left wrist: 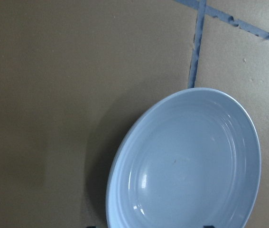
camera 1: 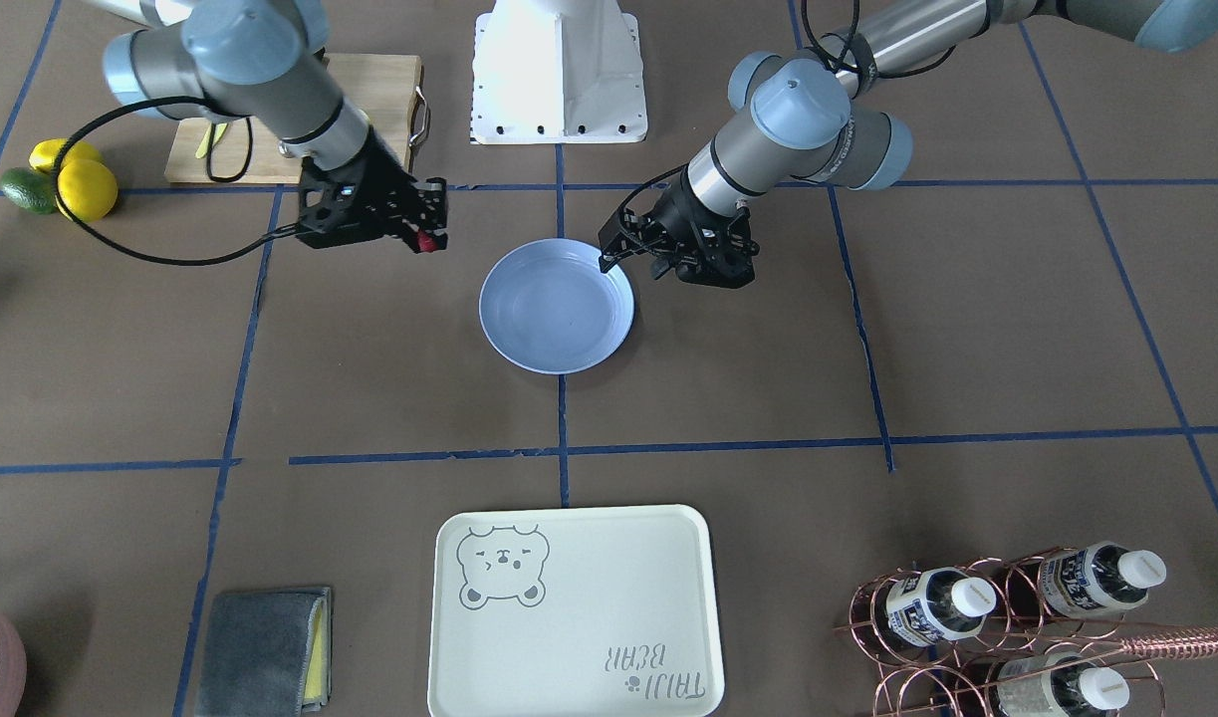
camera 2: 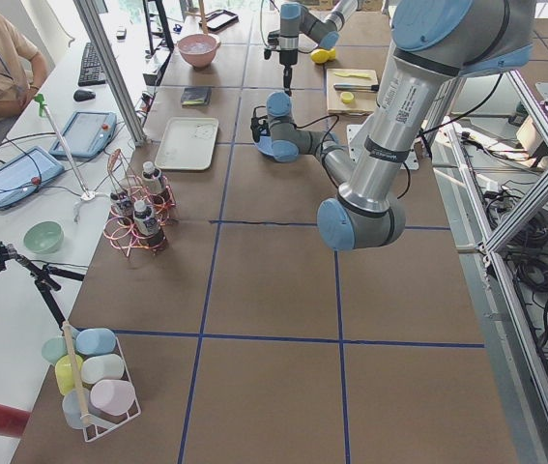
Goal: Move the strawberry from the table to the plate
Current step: 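Carry the strawberry with the right gripper over the blue plate, then lower the strawberry onto the plate and open the right gripper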
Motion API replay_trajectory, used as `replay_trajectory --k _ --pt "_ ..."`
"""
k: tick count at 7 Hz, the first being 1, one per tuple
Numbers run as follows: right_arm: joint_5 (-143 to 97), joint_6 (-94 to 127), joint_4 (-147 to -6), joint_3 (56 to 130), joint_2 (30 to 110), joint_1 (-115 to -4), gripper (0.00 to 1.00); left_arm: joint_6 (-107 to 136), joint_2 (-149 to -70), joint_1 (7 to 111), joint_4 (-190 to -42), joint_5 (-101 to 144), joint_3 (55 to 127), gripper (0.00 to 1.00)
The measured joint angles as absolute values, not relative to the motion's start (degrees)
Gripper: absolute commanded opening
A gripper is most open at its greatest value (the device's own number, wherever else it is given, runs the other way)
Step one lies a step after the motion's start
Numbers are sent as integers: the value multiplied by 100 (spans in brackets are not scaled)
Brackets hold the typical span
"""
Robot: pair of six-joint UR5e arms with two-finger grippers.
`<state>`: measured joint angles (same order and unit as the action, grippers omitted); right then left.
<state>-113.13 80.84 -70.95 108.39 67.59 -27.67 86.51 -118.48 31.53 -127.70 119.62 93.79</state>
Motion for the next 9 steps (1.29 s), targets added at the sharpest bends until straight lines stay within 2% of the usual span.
replay_trajectory --k 2,4,6,9 --pt "-10843 8253 -7793 10443 5770 -2331 0 8634 -11743 3177 -12771 11962 9411 80" --pt "-10266 8301 -7944 9678 5155 -2237 0 8617 -11541 3220 -12776 11964 9603 80" --pt "-9863 8315 -7934 9152 4919 -2235 0 8608 -11359 3270 -12777 11977 9810 80" --pt "-9500 8397 -7915 8923 4839 -2241 0 8617 -11323 3281 -12775 11963 9848 80"
